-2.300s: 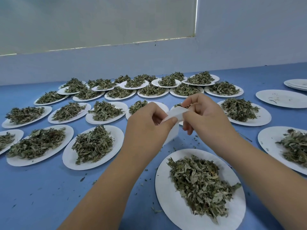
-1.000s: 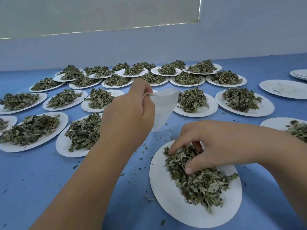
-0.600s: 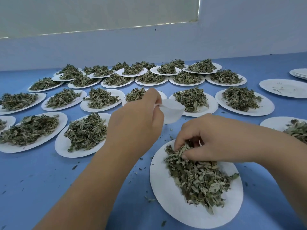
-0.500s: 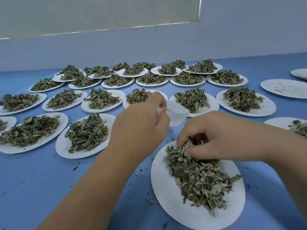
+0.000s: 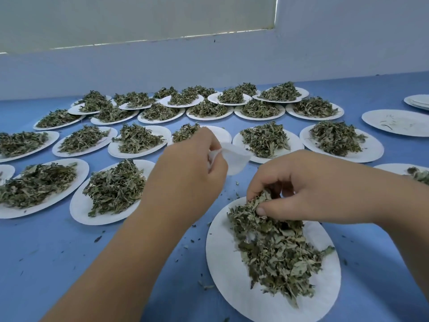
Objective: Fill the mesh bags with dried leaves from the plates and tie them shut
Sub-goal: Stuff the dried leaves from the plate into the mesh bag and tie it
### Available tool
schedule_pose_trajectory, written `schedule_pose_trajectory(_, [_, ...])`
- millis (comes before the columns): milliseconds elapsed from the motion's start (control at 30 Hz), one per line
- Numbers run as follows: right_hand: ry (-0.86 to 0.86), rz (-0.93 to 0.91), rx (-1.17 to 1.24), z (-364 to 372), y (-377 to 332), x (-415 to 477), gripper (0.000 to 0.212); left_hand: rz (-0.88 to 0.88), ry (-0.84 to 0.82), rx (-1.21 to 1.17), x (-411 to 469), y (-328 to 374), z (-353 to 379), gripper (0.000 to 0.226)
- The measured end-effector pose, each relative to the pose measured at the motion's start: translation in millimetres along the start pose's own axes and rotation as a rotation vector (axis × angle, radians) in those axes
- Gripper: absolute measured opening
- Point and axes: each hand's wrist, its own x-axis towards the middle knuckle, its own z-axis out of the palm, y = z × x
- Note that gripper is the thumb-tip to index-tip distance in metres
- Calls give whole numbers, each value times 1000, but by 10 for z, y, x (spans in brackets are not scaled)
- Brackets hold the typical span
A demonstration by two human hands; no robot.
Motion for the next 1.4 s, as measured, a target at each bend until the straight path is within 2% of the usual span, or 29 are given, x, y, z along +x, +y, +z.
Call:
schedule_pose_trajectory(100, [18,-3,32,-48,-19,-17,19,-55,-88,-51,-15,14,51,8])
schedule_pose_trajectory(300, [154,40,70,-119,-40,-59,16,-71,-114,-59,-24,17,91,12])
schedule_pose_trajectory(533, [242,127,-89,-11,-51,-11,4,-36,-135,-9,-66,59,150,16])
schedule_pose_trajectory(700, [348,151,-144,83,-40,41,5,-25,-189,11,-65,73,164,25])
schedule_pose_trajectory(900, [464,149,-169,191,-78,88,13,32,-164,-99,-75,116,182,30])
schedule_pose_trajectory(1067, [463,155,-214,209,-102,94,7,41,-153,-143,-72,114,192,36])
schedule_pose_trajectory(1300, [539,157,-200,218,-126,107,13,20,-159,-239,-73,130,220,37])
schedule_pose_trajectory(1400, [503,154,-121,184,-119,94,7,-13,-164,-274,-67,125,209,35])
